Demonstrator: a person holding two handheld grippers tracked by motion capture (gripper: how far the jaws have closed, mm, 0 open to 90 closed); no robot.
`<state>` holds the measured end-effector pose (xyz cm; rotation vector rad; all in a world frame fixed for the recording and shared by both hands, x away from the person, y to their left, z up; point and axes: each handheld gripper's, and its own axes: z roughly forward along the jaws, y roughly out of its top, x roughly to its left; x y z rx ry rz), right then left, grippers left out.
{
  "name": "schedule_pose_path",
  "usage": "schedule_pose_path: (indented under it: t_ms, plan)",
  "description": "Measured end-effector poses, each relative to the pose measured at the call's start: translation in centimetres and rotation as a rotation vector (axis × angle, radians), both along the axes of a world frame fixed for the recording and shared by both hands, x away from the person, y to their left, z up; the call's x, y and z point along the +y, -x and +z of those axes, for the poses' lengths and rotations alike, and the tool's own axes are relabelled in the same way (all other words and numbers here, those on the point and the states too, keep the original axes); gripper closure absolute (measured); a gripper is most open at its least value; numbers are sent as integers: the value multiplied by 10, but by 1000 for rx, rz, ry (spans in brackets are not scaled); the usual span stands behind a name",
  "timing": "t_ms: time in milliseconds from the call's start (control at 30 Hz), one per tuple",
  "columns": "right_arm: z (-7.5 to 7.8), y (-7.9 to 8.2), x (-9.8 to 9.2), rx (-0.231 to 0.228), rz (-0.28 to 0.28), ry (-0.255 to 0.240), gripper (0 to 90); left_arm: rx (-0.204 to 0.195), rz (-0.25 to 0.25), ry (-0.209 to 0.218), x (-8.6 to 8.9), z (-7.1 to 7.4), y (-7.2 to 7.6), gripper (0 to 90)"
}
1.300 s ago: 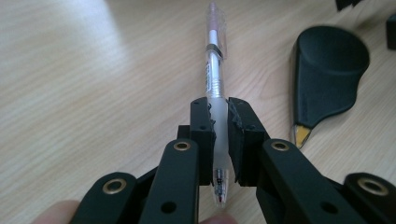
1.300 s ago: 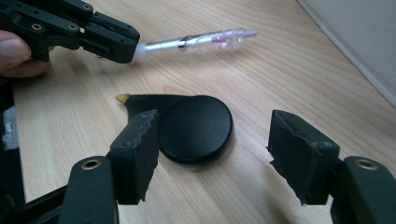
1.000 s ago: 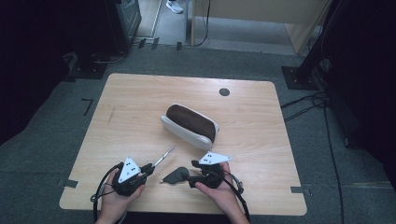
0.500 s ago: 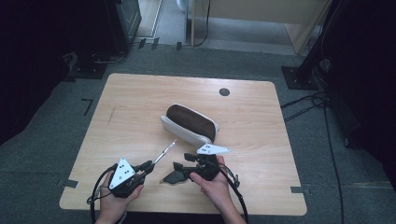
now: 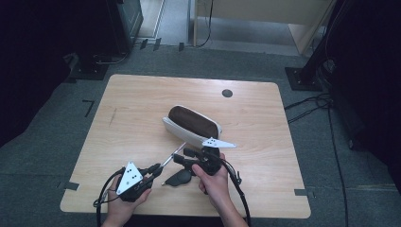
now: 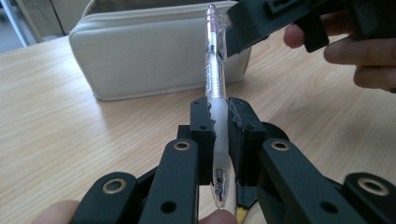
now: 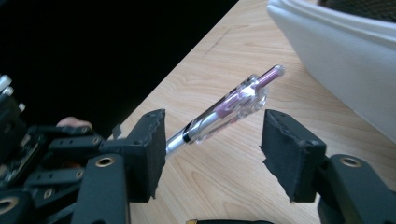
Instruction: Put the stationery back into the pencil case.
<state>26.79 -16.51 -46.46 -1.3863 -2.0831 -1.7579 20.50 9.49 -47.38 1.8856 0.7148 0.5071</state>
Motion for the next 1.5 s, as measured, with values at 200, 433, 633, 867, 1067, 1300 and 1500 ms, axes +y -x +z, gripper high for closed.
schedule_pose_path:
  t_ms: [200, 433, 633, 867, 1067, 1300, 1500]
  plan:
    - [-1, -4, -5, 33, -3, -80, 501, -34, -29, 29, -7, 0, 1, 820]
    - [-1, -7, -7, 66, -5, -145, 687, -44, -30, 29, -11, -4, 0, 818]
    - [3, -7, -7, 38, 28, -204, 798, -37, -36, 29, -11, -8, -3, 807]
    - [25, -6, -18, -63, -43, -150, 800, 64, -49, 57, 1, -8, -11, 560]
    - [51, -7, -33, -130, -75, -136, 800, 150, -7, 48, 21, -9, -20, 413]
    - [82, -15, -54, -216, -144, -78, 799, 250, 100, 25, 52, -22, -31, 242]
    - [95, -24, -68, -280, -227, -5, 799, 298, 199, -64, 64, -33, -41, 138]
